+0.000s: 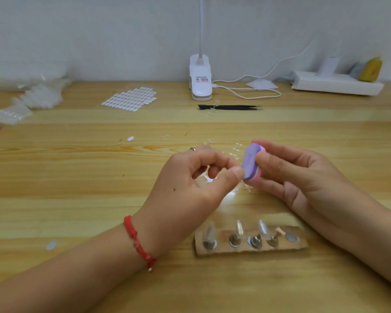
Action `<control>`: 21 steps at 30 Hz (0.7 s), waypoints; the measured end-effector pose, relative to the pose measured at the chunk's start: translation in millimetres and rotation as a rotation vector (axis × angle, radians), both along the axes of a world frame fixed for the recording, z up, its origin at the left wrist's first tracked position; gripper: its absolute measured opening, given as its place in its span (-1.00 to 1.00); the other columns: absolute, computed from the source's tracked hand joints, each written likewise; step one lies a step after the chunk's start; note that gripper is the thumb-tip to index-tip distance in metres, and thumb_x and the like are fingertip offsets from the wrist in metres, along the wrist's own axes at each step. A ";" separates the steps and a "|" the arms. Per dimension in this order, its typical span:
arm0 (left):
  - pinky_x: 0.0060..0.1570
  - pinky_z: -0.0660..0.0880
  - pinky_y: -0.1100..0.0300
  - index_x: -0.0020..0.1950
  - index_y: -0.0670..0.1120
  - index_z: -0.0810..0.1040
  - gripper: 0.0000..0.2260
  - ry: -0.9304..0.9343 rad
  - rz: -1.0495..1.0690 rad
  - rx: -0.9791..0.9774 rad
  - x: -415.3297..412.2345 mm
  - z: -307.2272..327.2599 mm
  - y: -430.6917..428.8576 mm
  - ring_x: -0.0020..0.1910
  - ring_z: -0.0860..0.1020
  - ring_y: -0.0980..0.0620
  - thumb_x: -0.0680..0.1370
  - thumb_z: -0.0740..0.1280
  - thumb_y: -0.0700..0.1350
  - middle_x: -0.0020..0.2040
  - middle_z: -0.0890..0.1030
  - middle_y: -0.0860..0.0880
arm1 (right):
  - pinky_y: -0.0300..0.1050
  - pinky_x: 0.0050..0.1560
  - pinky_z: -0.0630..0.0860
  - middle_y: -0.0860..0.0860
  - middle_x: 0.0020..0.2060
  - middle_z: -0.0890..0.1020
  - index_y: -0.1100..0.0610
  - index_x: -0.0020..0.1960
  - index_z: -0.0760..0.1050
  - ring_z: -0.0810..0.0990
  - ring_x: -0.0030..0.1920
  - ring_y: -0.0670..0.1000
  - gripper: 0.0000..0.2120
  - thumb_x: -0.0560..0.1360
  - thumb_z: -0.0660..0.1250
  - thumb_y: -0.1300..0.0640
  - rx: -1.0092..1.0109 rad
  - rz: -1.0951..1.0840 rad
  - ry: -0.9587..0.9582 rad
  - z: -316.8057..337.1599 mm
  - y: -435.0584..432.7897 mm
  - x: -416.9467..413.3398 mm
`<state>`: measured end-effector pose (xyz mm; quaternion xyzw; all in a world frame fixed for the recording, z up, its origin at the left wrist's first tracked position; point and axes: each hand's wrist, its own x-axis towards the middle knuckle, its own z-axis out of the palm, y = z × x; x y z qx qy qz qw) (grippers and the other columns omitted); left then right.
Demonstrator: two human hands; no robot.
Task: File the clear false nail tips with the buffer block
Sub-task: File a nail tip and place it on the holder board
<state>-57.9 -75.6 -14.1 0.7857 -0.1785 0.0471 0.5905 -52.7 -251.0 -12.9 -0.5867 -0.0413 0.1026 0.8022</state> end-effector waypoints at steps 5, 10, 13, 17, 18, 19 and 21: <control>-0.23 0.26 0.45 -0.28 0.00 0.60 -0.91 -0.075 0.043 0.041 0.4 1.1 1.9 -0.34 0.34 0.22 0.39 0.35 -0.03 -0.34 0.41 0.03 | -0.23 -0.21 0.62 0.10 -0.16 0.73 0.09 -0.10 0.73 0.72 -0.19 0.02 -0.69 0.14 0.51 0.15 -0.046 0.062 -0.025 0.8 2.2 -2.6; -0.20 0.28 0.40 -0.28 0.01 0.61 -0.91 -0.069 0.028 0.038 0.0 -0.1 1.5 -0.32 0.36 0.20 0.39 0.36 -0.02 -0.33 0.42 -0.03 | -0.23 -0.20 0.61 0.11 -0.14 0.73 0.12 -0.08 0.72 0.72 -0.19 0.02 -0.68 0.15 0.51 0.14 -0.036 0.043 -0.013 -0.3 0.3 -1.2; -0.18 0.31 0.36 -0.28 0.01 0.61 -0.91 -0.067 0.027 0.042 -0.1 -0.7 1.4 -0.30 0.38 0.17 0.40 0.36 -0.02 -0.32 0.44 -0.08 | -0.23 -0.19 0.62 0.12 -0.13 0.73 0.11 -0.09 0.72 0.72 -0.18 0.03 -0.68 0.15 0.51 0.15 -0.035 0.040 -0.019 -0.2 1.0 -1.3; -0.26 0.28 0.41 -0.29 0.05 0.59 -0.92 -0.062 0.026 0.023 -0.9 -0.4 0.3 -0.37 0.34 0.22 0.39 0.36 -0.02 -0.41 0.36 0.04 | -0.24 -0.23 0.61 0.08 -0.18 0.73 0.11 -0.11 0.73 0.71 -0.22 0.00 -0.69 0.14 0.50 0.15 -0.022 0.047 -0.017 1.0 0.4 -1.6; -0.32 0.26 0.41 -0.29 0.03 0.59 -0.92 -0.051 0.030 0.002 -1.0 -0.2 0.6 -0.42 0.30 0.21 0.40 0.36 -0.02 -0.46 0.31 0.09 | -0.24 -0.22 0.61 0.08 -0.17 0.73 0.10 -0.10 0.73 0.72 -0.21 0.00 -0.68 0.14 0.51 0.15 -0.054 0.076 -0.028 1.6 1.6 -2.3; -0.39 0.22 0.39 -0.29 0.02 0.60 -0.91 -0.033 0.027 -0.018 -1.2 0.2 0.9 -0.46 0.24 0.19 0.40 0.36 -0.02 -0.50 0.25 0.11 | -0.24 -0.22 0.61 0.08 -0.16 0.73 0.10 -0.10 0.72 0.72 -0.20 0.01 -0.68 0.15 0.51 0.15 -0.064 0.088 -0.030 1.8 2.3 -2.4; -0.46 0.16 0.34 -0.27 0.00 0.61 -0.90 0.002 0.008 -0.039 -1.7 0.5 0.4 -0.50 0.15 0.16 0.42 0.41 -0.02 -0.50 0.16 0.13 | -0.23 -0.22 0.61 0.09 -0.17 0.73 0.10 -0.12 0.73 0.72 -0.21 0.01 -0.71 0.15 0.50 0.16 -0.012 0.057 -0.004 1.4 0.4 -1.0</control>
